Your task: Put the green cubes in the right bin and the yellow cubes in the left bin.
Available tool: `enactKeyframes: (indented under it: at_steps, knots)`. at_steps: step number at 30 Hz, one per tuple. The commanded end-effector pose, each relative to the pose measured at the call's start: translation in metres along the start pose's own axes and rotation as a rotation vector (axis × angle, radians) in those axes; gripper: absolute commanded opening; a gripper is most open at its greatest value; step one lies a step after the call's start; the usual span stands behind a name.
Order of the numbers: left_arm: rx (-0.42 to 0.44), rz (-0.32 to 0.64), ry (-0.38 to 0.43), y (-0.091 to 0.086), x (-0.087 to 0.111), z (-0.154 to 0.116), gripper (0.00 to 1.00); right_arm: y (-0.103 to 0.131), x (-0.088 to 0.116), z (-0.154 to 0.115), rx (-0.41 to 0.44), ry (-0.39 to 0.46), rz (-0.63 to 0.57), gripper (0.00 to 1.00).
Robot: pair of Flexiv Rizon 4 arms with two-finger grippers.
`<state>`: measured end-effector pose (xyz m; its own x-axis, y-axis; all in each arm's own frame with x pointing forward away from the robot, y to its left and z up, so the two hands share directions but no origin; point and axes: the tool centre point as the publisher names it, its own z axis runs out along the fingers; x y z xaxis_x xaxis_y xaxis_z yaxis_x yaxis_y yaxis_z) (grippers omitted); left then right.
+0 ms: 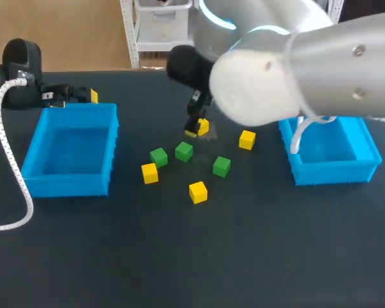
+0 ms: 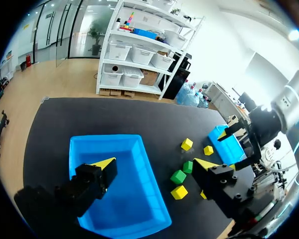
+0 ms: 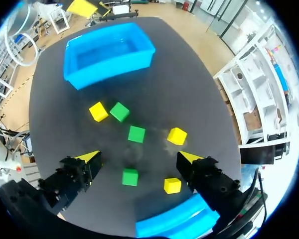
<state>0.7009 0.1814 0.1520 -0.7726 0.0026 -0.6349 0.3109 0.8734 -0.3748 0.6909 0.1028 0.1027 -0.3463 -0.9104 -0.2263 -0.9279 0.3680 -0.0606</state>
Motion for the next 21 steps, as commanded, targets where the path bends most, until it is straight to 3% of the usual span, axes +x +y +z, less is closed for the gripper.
enactKeyframes:
  at_steps: [1,10,21]
  knots:
    - [0.008,0.002,-0.005,0.002,0.001,0.0,1.0,0.005,-0.004,0.017,-0.018,0.025,0.001,1.0]
    - [0.008,0.002,-0.005,0.002,0.001,0.0,1.0,0.007,0.004,0.058,-0.034,0.078,0.01,1.0]
    - [0.008,0.002,-0.005,0.002,0.001,0.0,1.0,0.003,-0.009,0.089,-0.036,0.128,0.007,1.0]
